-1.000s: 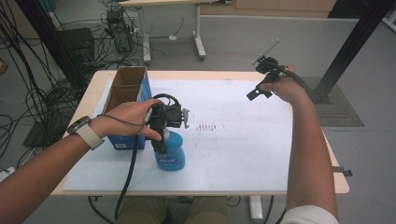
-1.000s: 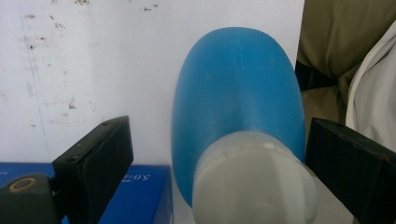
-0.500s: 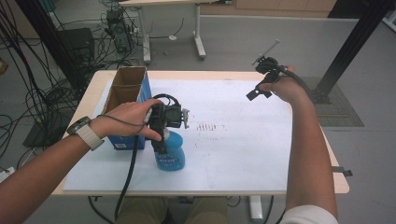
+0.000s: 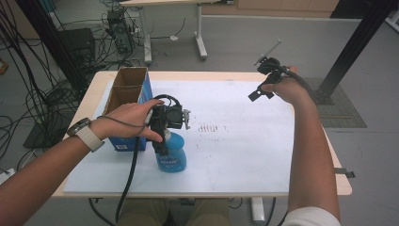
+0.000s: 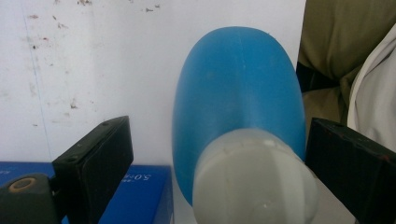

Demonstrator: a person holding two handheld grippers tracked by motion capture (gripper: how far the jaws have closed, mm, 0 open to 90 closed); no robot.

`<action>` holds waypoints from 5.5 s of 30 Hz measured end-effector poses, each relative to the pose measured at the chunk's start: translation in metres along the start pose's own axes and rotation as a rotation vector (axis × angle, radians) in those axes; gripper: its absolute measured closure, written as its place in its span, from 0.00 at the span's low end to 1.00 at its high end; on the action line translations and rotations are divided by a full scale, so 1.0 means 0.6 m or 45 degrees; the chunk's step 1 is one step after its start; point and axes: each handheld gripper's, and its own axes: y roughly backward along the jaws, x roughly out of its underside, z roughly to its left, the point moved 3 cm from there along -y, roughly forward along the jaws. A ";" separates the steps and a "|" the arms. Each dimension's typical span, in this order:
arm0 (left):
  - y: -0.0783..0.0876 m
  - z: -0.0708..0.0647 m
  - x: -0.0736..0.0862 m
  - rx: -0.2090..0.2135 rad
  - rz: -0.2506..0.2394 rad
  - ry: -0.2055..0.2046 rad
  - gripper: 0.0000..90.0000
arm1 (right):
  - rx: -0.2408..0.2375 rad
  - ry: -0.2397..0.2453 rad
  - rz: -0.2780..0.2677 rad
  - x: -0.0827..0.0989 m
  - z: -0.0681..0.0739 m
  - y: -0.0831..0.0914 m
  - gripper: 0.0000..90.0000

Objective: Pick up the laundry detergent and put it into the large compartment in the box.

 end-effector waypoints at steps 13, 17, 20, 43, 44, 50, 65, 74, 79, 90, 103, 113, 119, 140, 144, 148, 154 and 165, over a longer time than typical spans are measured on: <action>0.000 0.000 0.000 0.000 0.003 0.002 0.09 | 0.012 -0.002 0.001 0.001 0.001 0.001 0.15; 0.000 -0.001 0.000 -0.006 0.000 -0.001 0.09 | 0.014 -0.003 -0.002 0.002 0.001 0.002 0.15; 0.000 0.000 0.000 0.001 0.000 0.003 0.09 | 0.014 -0.003 -0.001 0.002 0.001 0.002 0.15; -0.001 0.001 0.003 0.004 -0.016 0.001 0.11 | 0.011 0.000 -0.002 0.002 0.001 0.002 0.15; -0.001 0.001 0.003 -0.001 -0.018 -0.001 0.11 | 0.011 -0.001 -0.003 0.002 0.001 0.002 0.15; -0.003 0.001 0.001 0.001 -0.019 -0.009 0.11 | 0.010 0.001 0.000 0.001 0.001 0.001 0.15; -0.018 0.004 -0.001 0.011 -0.010 -0.013 0.15 | 0.004 -0.001 -0.003 0.004 0.000 -0.002 0.15; -0.030 0.003 -0.003 0.011 -0.005 -0.017 0.20 | 0.002 -0.004 -0.004 0.006 0.000 -0.002 0.15; -0.030 0.003 -0.004 0.012 -0.004 -0.021 0.22 | -0.001 -0.006 -0.005 0.007 -0.001 -0.002 0.15; -0.031 0.001 -0.005 0.014 -0.011 -0.035 0.31 | -0.003 -0.012 -0.007 0.009 -0.001 -0.003 0.15; -0.035 -0.001 -0.006 0.032 -0.004 -0.037 0.42 | -0.011 -0.008 -0.012 0.011 0.000 -0.002 0.16; -0.035 -0.001 -0.005 0.033 -0.003 -0.028 0.42 | -0.013 -0.010 -0.017 0.012 0.001 0.003 0.16; -0.035 -0.001 -0.005 0.034 -0.004 -0.024 0.42 | -0.015 -0.011 -0.015 0.012 0.001 0.004 0.16; -0.035 -0.001 -0.005 0.037 -0.003 -0.024 0.42 | -0.018 -0.015 -0.021 0.014 0.001 0.006 0.16; -0.035 -0.001 -0.005 0.037 -0.002 -0.022 0.42 | -0.019 -0.011 -0.023 0.013 0.001 0.007 0.16; -0.036 0.000 -0.004 0.040 -0.005 -0.021 0.42 | -0.017 -0.012 -0.020 0.012 0.002 0.007 0.16; -0.036 0.000 -0.004 0.039 -0.006 -0.021 0.42 | -0.013 -0.015 -0.025 0.015 0.003 0.010 0.16; -0.036 0.000 -0.003 0.040 -0.010 -0.019 0.42 | -0.011 -0.014 -0.027 0.015 0.004 0.012 0.16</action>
